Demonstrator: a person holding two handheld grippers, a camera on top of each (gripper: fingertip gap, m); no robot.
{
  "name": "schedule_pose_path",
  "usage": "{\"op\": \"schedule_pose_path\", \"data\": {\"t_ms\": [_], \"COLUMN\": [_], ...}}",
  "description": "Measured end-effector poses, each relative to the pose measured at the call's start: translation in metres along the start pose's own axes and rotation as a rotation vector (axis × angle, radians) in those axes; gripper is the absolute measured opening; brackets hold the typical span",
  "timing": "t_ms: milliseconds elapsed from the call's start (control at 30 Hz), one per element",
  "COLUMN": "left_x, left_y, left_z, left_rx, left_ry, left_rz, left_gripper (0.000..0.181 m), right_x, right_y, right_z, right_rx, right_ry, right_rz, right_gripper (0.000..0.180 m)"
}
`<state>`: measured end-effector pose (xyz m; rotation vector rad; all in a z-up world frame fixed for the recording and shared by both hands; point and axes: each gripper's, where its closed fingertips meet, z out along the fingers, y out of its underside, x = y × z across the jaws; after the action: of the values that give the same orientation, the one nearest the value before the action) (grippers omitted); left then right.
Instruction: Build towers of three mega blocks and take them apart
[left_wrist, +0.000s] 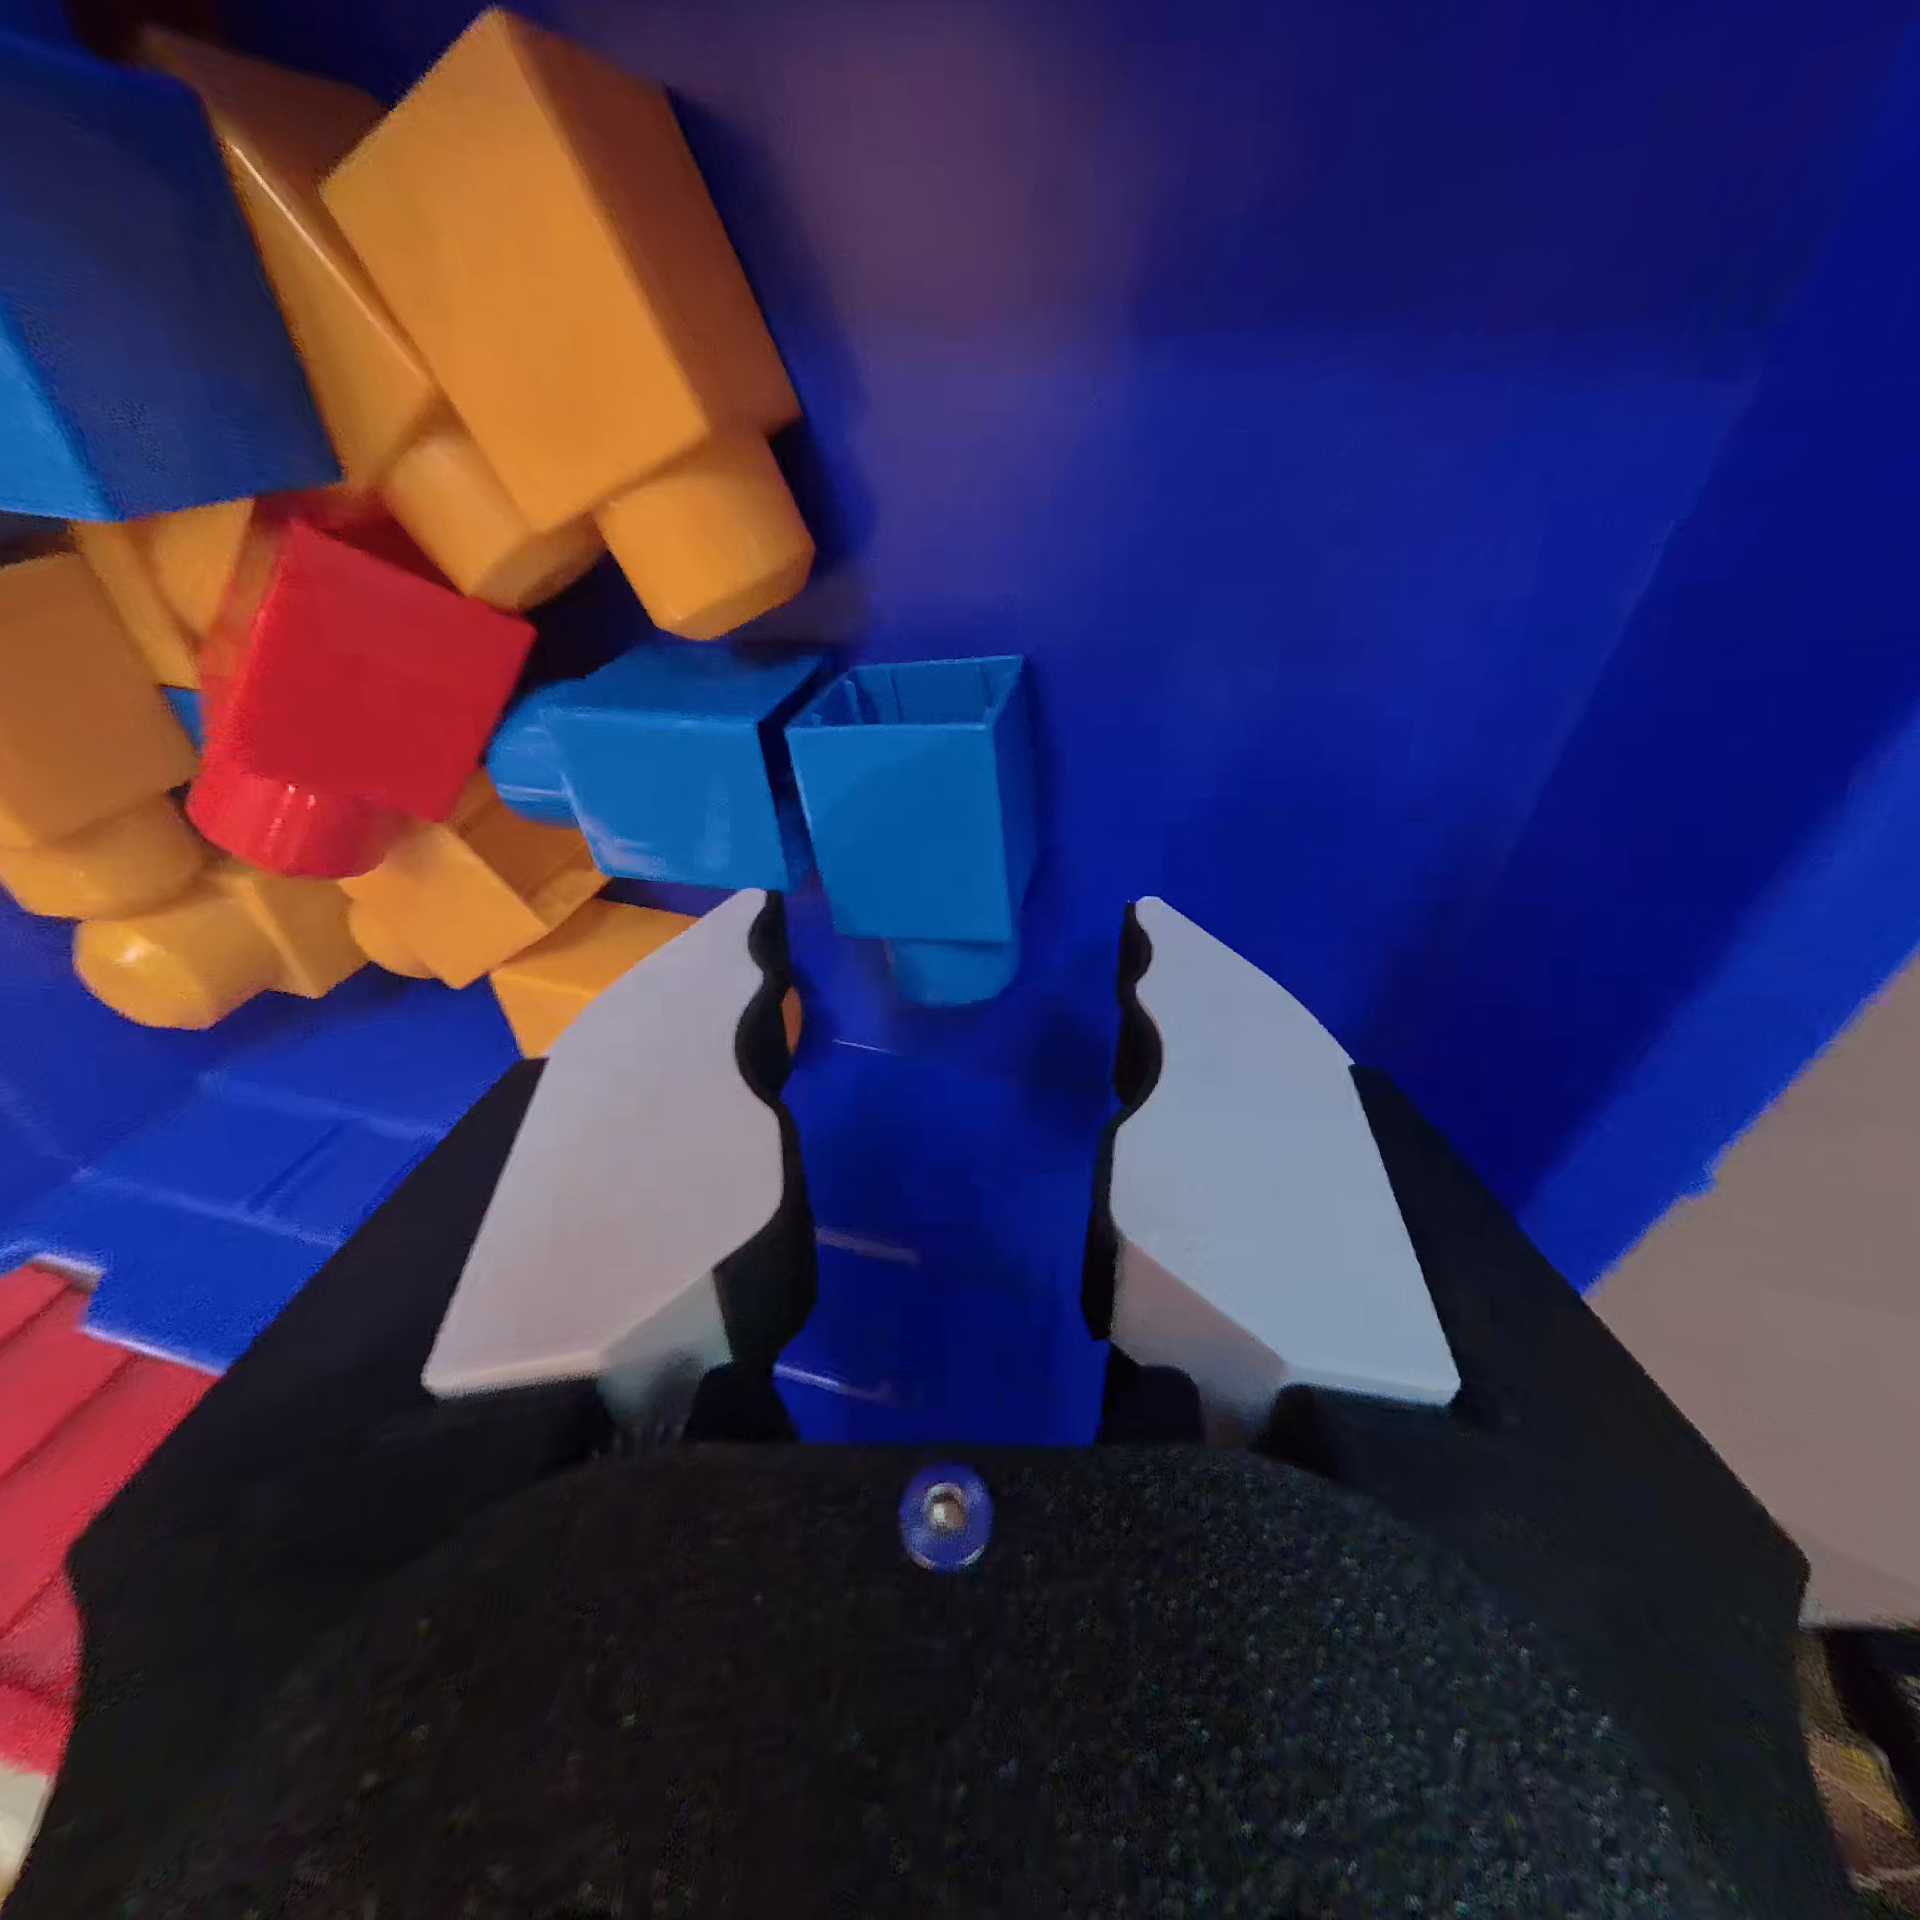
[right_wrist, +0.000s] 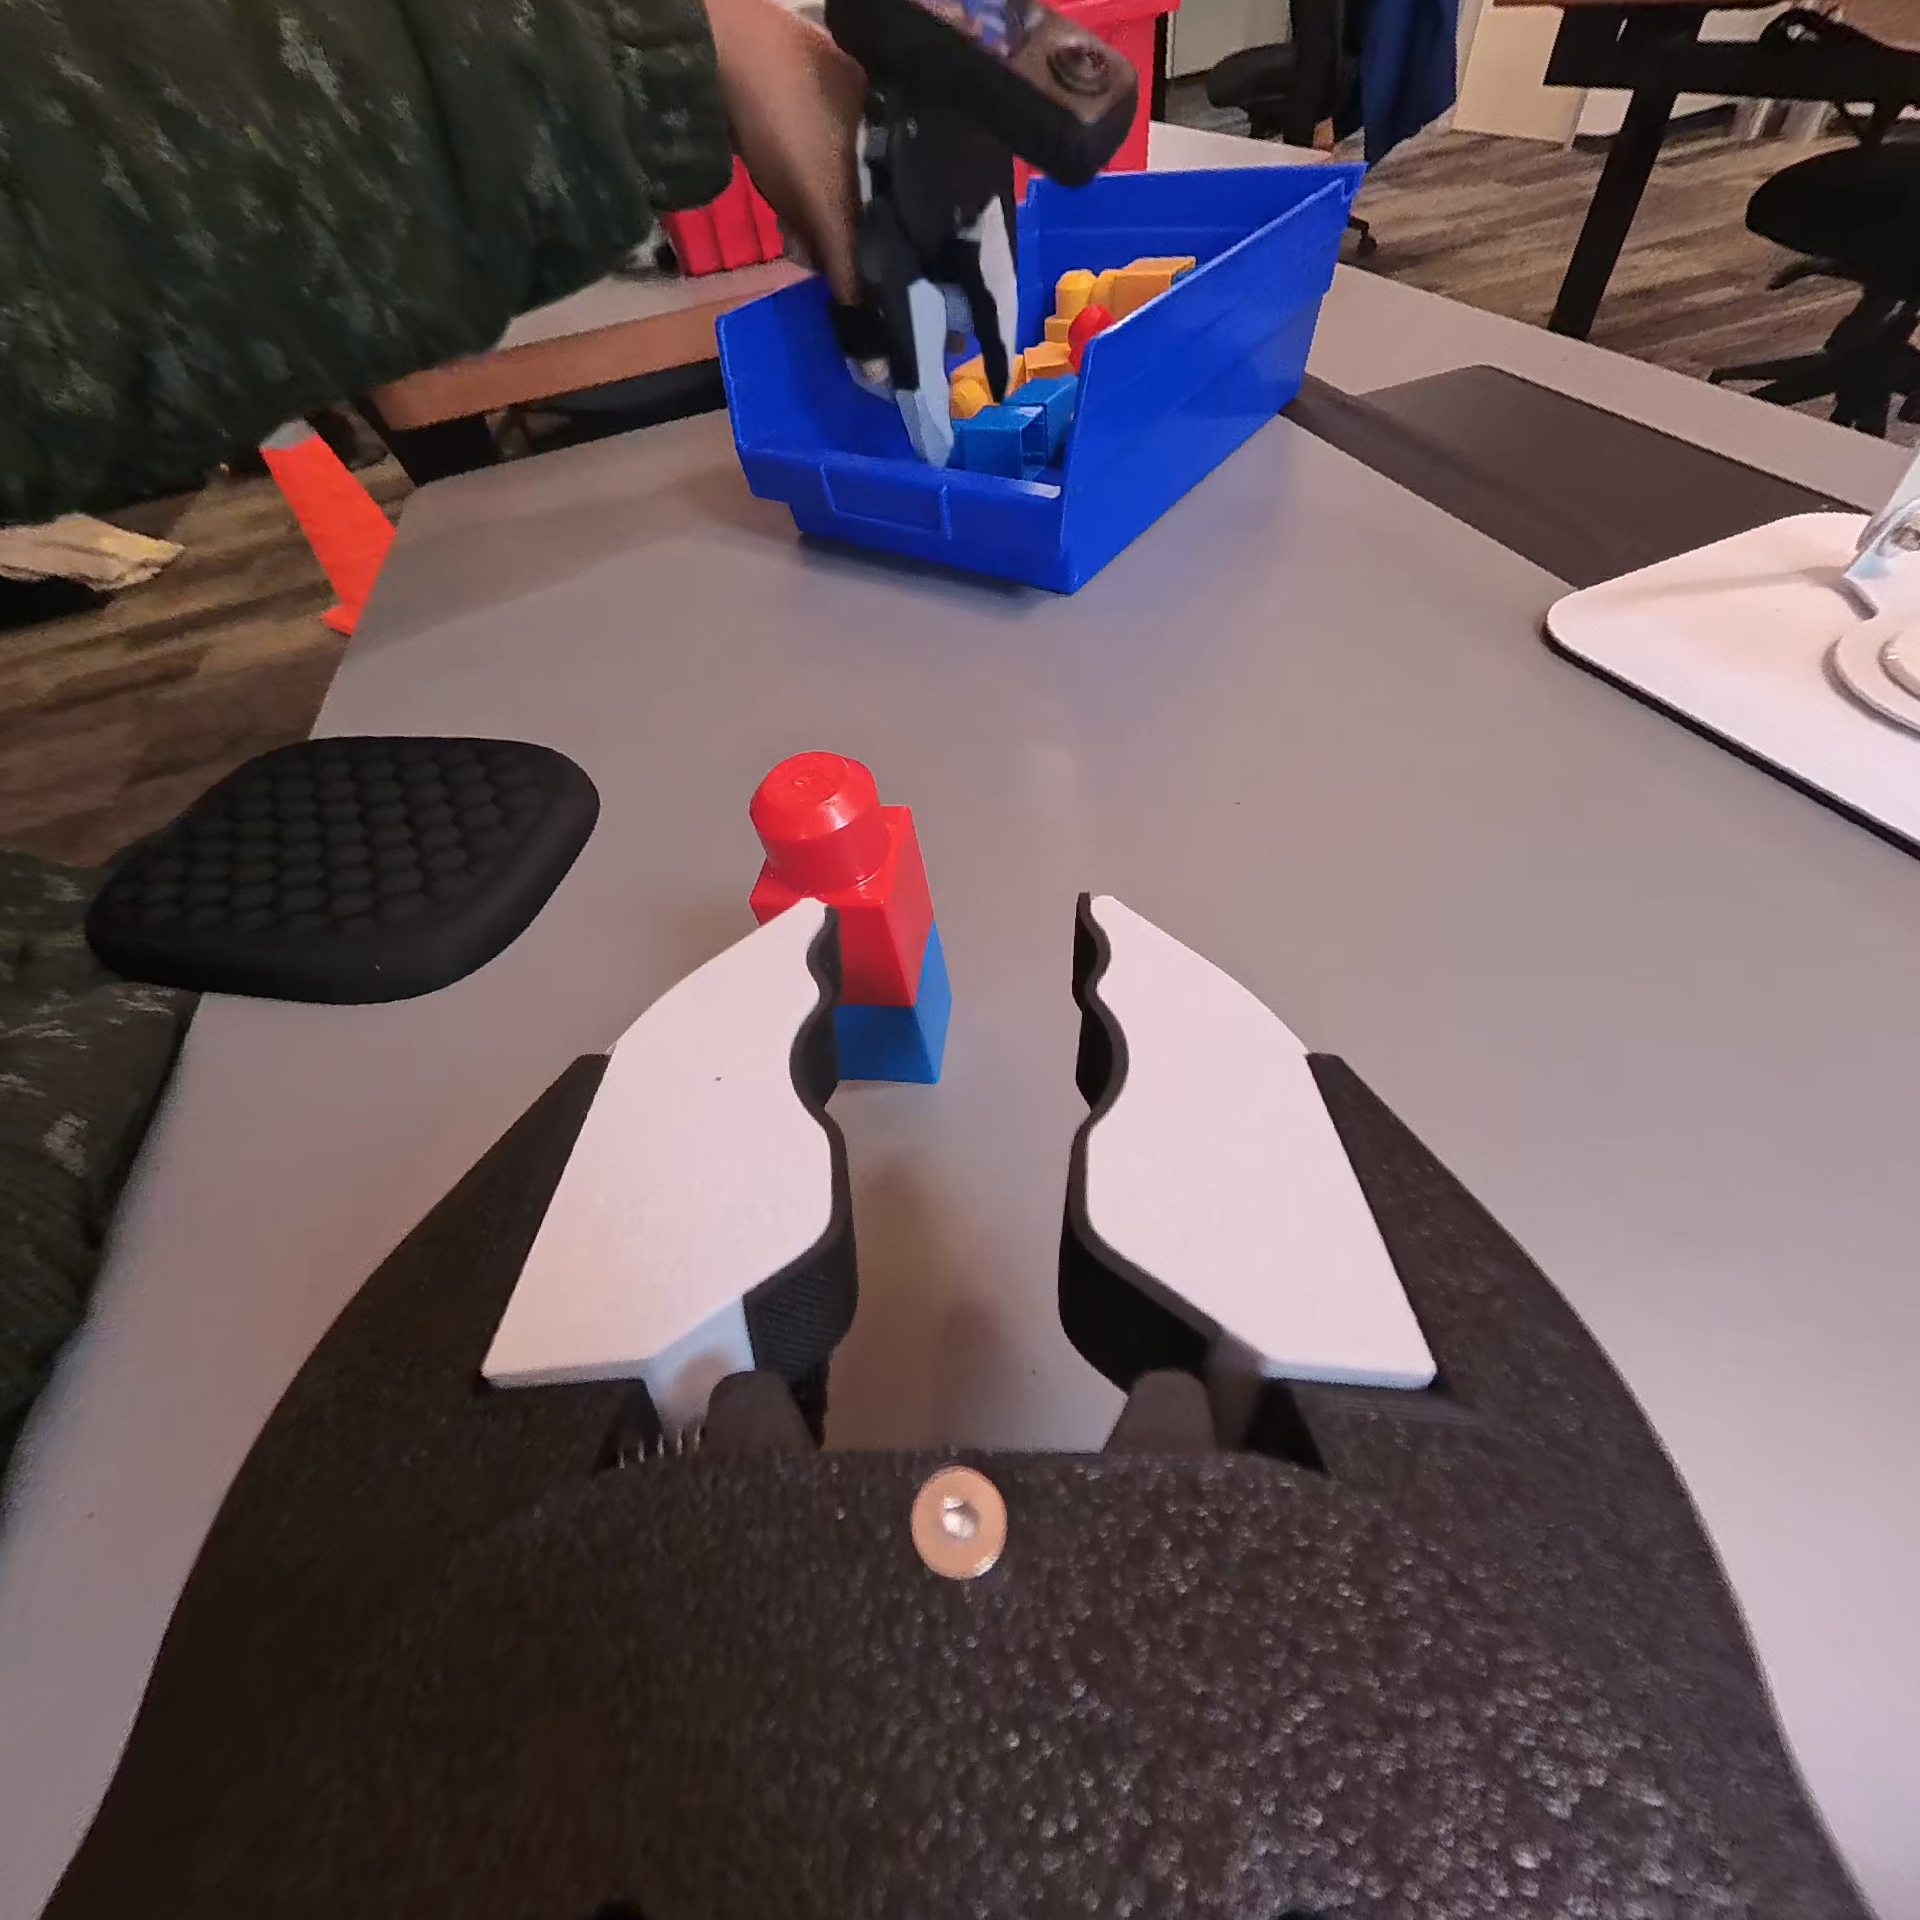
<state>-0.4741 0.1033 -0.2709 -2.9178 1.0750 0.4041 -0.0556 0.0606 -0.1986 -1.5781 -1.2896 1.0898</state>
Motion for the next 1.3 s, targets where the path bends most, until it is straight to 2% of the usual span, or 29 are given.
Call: {"op": "schedule_pose_path", "data": {"t_ms": [33,67,167,267,333,400,500,567,633,733,800,900,967,1067,1133,1200,1300], "left_x": [-0.005,-0.006,-0.003,0.004,0.028,0.07,0.145,0.188,0.219,0.252,0.263,0.275,0.277,0.279,0.281,0.279,0.282], "left_y": [-0.001,-0.003,-0.009,-0.033,-0.066,-0.105,-0.137,-0.145,-0.154,-0.169,-0.175,-0.181,-0.179,-0.18,-0.18,-0.177,-0.167], "left_z": [0.002,0.003,-0.007,-0.046,-0.093,-0.157,-0.25,-0.291,-0.311,-0.319,-0.319,-0.306,-0.303,-0.296,-0.293,-0.282,-0.247], "left_rx": [-0.004,-0.002,-0.001,0.182,0.462,0.845,1.374,1.635,1.792,1.877,1.897,1.899,1.93,1.939,1.893,1.803,1.611], "left_ry": [-0.04,-0.056,-0.082,-0.106,-0.036,0.09,0.388,0.63,0.836,1.07,1.166,1.114,1.114,1.074,1.033,0.891,0.673], "left_rz": [0.011,0.017,0.009,-0.029,-0.064,-0.058,-0.101,-0.163,-0.245,-0.33,-0.36,-0.349,-0.368,-0.355,-0.238,-0.091,0.142], "left_gripper": [0.055,0.038,0.037,0.036,0.036,0.036,0.036,0.036,0.036,0.036,0.036,0.035,0.035,0.036,0.036,0.037,0.047], "right_x": [0.0,0.0,0.001,0.001,0.0,-0.002,-0.01,-0.017,-0.028,-0.046,-0.052,-0.055,-0.052,-0.051,-0.051,-0.048,-0.041], "right_y": [0.0,0.001,0.002,0.0,-0.007,-0.019,-0.047,-0.068,-0.09,-0.117,-0.13,-0.136,-0.133,-0.125,-0.122,-0.119,-0.101], "right_z": [0.0,0.0,0.001,0.0,-0.001,-0.004,-0.009,-0.012,-0.014,-0.014,-0.014,-0.014,-0.01,-0.007,-0.009,-0.013,-0.016], "right_rx": [-0.001,-0.002,-0.006,0.01,0.05,0.117,0.256,0.348,0.429,0.536,0.595,0.637,0.635,0.607,0.567,0.485,0.221], "right_ry": [0.001,0.001,0.004,0.01,0.012,0.008,-0.016,-0.039,-0.067,-0.122,-0.15,-0.202,-0.208,-0.236,-0.243,-0.208,-0.152], "right_rz": [0.001,0.003,0.006,0.005,0.009,0.024,0.085,0.136,0.182,0.235,0.28,0.341,0.366,0.399,0.378,0.298,0.163], "right_gripper": [0.043,0.043,0.042,0.041,0.041,0.042,0.042,0.043,0.044,0.047,0.049,0.043,0.03,0.029,0.029,0.029,0.029]}}
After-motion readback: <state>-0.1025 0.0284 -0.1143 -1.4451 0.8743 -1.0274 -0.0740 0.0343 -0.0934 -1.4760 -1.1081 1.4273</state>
